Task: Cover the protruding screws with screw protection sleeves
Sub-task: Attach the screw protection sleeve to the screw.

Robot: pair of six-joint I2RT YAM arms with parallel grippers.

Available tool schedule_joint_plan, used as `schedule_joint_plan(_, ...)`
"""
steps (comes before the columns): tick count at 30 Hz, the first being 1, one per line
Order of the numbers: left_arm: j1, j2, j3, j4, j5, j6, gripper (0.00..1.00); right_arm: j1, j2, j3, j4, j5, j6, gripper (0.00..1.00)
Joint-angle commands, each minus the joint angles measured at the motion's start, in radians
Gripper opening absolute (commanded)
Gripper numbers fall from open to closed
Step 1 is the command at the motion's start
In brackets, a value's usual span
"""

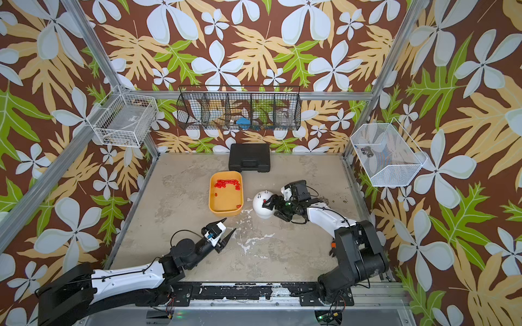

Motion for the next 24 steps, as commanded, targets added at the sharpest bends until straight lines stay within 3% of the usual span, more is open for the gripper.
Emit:
schedule_joint_plan(1, 0.001, 0.0, 0.01, -0.002, 0.002, -0.002, 0.56, 0.0, -0.034, 0.016, 0.02, 0.008, -0.003, 0.86)
schedule_joint_plan(9, 0.002, -0.023, -0.016, 0.034, -0.01, -0.01, 0.56, -0.009, -0.191, 0.027, -0.011, 0.051, 0.017, 0.86)
schedule_joint_plan(14, 0.002, -0.023, -0.01, 0.022, -0.027, -0.003, 0.56, -0.012, -0.153, -0.039, 0.067, -0.024, 0.011, 0.85)
schedule_joint_plan(24, 0.002, -0.013, -0.004, 0.018, -0.037, 0.003, 0.56, -0.011, -0.095, -0.008, 0.068, 0.007, -0.002, 0.84)
